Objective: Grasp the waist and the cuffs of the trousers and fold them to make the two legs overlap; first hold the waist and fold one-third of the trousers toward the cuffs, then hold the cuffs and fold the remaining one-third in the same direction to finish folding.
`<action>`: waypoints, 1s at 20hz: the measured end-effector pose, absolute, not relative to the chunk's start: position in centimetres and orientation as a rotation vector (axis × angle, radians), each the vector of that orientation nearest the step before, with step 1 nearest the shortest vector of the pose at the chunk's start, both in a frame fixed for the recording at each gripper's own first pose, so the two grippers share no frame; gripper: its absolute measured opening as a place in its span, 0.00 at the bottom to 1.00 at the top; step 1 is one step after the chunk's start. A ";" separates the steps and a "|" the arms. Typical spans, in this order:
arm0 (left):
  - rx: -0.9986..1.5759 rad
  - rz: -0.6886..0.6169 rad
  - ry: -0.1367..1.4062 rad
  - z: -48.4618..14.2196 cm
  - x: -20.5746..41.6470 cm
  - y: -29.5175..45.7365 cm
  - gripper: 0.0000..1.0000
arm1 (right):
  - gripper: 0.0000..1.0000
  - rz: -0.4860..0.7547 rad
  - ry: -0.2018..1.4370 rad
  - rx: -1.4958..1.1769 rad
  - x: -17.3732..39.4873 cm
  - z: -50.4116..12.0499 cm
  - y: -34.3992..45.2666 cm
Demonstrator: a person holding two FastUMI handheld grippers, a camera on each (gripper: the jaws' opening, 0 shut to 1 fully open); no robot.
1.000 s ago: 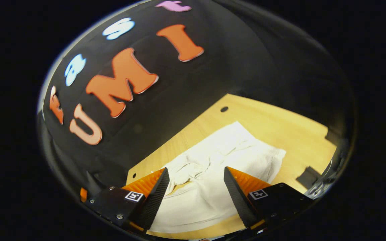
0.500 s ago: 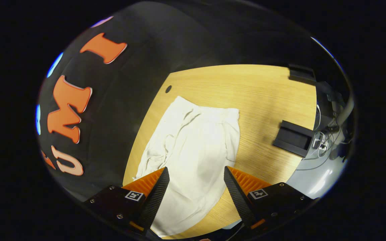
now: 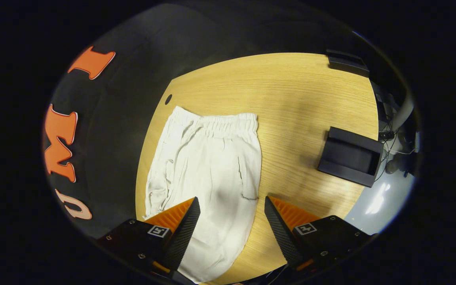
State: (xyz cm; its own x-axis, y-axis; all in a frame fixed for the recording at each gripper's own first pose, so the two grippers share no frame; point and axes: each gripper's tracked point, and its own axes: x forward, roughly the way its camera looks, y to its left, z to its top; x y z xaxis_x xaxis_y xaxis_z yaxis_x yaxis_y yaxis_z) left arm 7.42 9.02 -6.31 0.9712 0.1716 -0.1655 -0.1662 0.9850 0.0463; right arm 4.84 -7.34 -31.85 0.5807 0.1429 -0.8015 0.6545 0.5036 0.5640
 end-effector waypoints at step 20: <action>-0.061 0.225 0.262 -9.5 5.3 12.3 0.98 | 0.01 -0.419 0.978 1.080 6.3 -34.7 -7.3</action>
